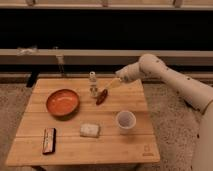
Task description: Place the eraser in the ceramic cup
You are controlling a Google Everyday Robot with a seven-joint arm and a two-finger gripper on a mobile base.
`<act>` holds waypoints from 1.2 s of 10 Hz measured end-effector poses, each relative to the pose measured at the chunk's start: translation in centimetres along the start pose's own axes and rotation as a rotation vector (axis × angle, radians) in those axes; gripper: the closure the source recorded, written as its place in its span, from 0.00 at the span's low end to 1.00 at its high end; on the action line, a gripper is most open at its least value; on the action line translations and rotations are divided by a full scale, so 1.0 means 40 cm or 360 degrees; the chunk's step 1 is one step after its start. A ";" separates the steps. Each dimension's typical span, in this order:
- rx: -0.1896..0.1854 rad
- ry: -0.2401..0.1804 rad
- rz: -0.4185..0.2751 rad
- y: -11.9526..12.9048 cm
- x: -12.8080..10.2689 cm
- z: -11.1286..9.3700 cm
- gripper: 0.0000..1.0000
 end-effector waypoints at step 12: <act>0.0012 -0.0030 -0.0049 -0.008 0.007 -0.004 0.20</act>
